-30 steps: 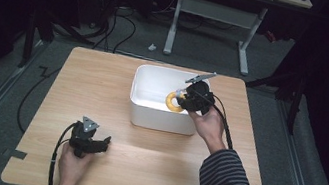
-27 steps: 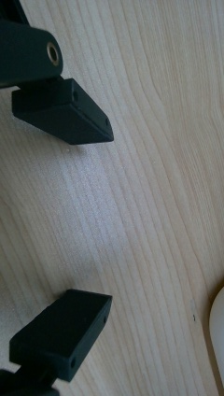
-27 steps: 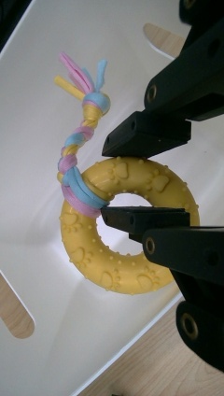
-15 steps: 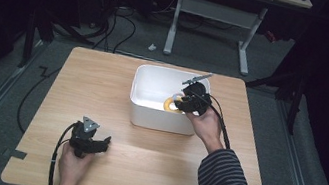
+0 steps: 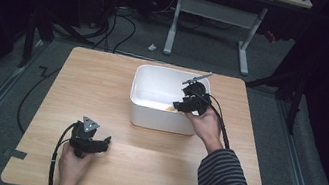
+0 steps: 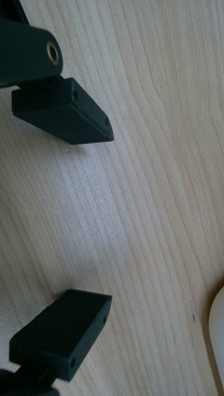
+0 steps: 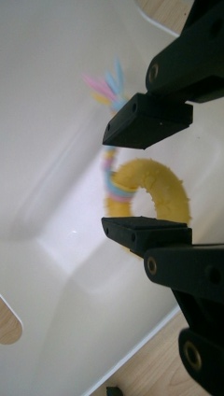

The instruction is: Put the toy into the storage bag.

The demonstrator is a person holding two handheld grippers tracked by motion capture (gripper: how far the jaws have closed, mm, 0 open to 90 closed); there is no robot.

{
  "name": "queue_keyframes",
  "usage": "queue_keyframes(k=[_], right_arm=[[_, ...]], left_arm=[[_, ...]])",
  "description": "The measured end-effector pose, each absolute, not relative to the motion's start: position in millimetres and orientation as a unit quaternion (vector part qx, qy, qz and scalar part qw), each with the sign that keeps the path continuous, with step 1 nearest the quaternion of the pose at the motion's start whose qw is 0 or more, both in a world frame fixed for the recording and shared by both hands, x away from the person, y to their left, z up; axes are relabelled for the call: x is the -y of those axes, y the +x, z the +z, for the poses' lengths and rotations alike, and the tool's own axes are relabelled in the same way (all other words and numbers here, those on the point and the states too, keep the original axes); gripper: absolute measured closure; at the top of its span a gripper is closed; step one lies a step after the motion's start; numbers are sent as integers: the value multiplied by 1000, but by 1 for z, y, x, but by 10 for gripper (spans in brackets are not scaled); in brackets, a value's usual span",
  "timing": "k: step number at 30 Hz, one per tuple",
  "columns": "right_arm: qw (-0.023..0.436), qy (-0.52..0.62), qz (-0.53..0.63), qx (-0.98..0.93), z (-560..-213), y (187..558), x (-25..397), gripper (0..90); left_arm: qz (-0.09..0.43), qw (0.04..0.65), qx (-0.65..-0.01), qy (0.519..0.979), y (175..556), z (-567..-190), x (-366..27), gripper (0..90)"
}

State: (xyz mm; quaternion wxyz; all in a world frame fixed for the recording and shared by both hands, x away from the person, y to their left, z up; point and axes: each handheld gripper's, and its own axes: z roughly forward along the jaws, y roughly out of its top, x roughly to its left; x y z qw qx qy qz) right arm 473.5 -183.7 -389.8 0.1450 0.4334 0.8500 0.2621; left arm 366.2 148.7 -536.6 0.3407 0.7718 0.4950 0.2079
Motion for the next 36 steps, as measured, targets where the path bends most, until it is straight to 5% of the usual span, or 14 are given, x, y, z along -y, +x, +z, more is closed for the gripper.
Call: queue_keyframes(k=[36], right_arm=[[233,458,357,-780,-359,421,262,392]], left_arm=[[208,341,-494,772,366,-537,-148,178]])
